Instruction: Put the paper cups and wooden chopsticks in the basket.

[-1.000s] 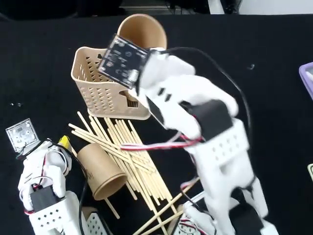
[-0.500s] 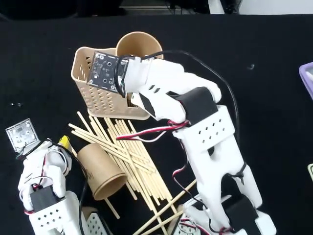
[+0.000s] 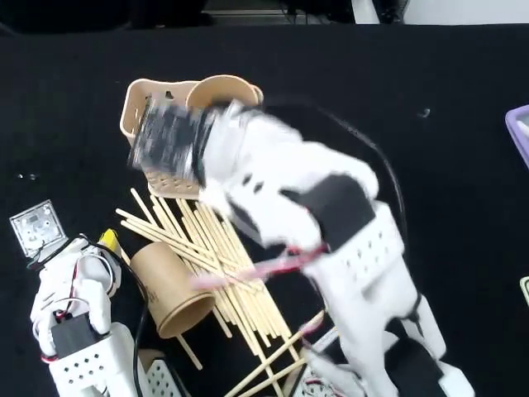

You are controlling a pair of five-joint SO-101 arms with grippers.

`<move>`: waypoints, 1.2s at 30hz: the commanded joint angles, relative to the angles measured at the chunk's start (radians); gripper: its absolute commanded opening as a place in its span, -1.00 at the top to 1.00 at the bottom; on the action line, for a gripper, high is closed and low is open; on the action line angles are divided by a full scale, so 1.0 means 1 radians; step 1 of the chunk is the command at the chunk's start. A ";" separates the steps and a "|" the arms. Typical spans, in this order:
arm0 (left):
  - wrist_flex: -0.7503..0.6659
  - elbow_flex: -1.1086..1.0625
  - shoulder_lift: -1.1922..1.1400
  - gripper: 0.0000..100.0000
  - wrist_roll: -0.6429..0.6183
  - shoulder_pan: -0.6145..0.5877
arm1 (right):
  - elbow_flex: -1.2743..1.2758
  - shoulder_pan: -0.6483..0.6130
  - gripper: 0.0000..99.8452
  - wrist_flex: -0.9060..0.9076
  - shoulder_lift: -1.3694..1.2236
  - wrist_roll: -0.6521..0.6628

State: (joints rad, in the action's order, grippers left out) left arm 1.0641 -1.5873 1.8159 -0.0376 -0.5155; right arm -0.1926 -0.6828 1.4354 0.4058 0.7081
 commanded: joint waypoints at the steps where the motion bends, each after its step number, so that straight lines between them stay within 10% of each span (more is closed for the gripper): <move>1: -0.017 0.007 0.006 0.52 0.003 -0.005 | -0.056 -0.143 0.71 0.230 0.096 -0.006; 9: -0.017 0.007 0.006 0.52 0.003 -0.008 | 0.236 -0.285 0.73 0.275 0.186 -0.012; 20: -0.017 0.007 0.006 0.52 0.003 -0.007 | 1.115 -0.373 0.44 -0.318 0.479 -0.132; 36: -0.017 0.007 0.006 0.52 0.003 -0.005 | 1.343 -0.374 0.56 -0.641 0.489 -0.167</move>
State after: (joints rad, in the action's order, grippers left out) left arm 1.0641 -1.5873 1.8159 -0.0376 -0.5155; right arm 1.1316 -1.0480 0.8907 0.8615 0.5746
